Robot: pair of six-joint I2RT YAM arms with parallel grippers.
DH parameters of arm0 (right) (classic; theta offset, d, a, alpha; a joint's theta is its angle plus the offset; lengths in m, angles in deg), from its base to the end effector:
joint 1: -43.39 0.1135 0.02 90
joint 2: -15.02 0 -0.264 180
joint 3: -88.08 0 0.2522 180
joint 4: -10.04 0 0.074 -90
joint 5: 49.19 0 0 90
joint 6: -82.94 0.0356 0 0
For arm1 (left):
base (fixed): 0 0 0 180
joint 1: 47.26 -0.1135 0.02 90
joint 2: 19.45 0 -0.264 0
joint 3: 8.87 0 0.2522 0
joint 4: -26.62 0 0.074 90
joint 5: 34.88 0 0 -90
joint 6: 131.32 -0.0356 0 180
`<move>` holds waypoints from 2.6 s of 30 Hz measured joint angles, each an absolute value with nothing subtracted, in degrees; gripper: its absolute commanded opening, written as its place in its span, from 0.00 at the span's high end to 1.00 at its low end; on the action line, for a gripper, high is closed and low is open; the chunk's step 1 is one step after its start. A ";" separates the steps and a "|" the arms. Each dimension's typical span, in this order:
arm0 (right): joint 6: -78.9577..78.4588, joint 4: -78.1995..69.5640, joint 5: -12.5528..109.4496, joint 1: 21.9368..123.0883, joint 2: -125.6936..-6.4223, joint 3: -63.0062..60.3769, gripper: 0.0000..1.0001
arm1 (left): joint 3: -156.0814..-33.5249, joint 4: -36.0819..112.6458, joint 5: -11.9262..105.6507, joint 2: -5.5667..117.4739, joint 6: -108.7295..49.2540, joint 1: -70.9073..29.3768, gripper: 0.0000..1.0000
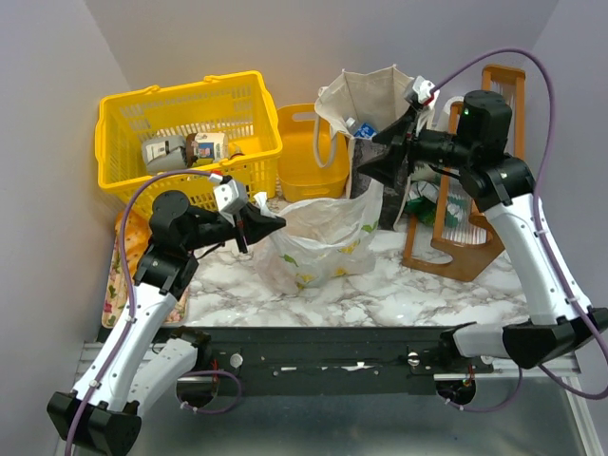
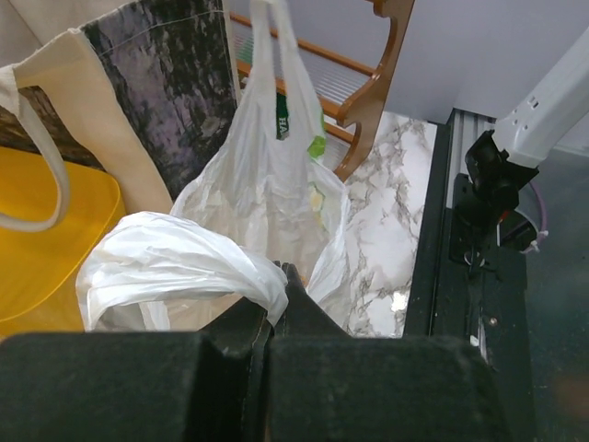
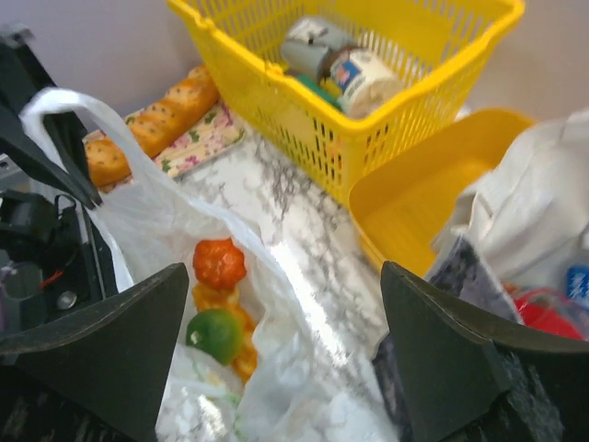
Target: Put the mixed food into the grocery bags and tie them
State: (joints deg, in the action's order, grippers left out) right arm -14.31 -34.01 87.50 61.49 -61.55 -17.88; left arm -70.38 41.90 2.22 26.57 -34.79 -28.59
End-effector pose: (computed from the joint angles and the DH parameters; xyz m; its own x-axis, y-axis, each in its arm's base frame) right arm 0.2521 0.1096 0.4691 -0.1273 -0.1327 -0.9830 -0.9055 0.4199 0.0606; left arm 0.1569 -0.0830 0.3712 -0.1044 -0.0371 -0.9938 0.9429 0.3140 -0.1108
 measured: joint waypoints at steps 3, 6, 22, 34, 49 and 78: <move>-16.23 -33.15 86.50 66.39 -61.09 -22.08 0.07 | -70.16 42.30 1.43 27.18 -34.92 -28.61 1.00; -17.65 -31.82 90.30 72.34 -63.48 -26.26 0.06 | -69.57 42.89 0.71 27.24 -35.10 -28.59 1.00; -21.72 -35.03 99.61 87.64 -83.87 -36.33 0.10 | -68.09 45.45 -2.09 27.51 -36.26 -28.50 1.00; -21.68 -38.40 97.58 91.09 -86.19 -36.53 0.19 | -67.80 45.95 -2.07 27.55 -37.04 -28.50 1.00; -21.00 -40.21 94.65 91.44 -86.71 -35.26 0.89 | -67.08 46.98 0.78 27.55 -37.37 -28.50 0.40; -20.63 -39.32 102.32 87.55 -81.66 -31.11 0.99 | -70.84 44.55 4.89 29.80 -39.75 -28.50 0.15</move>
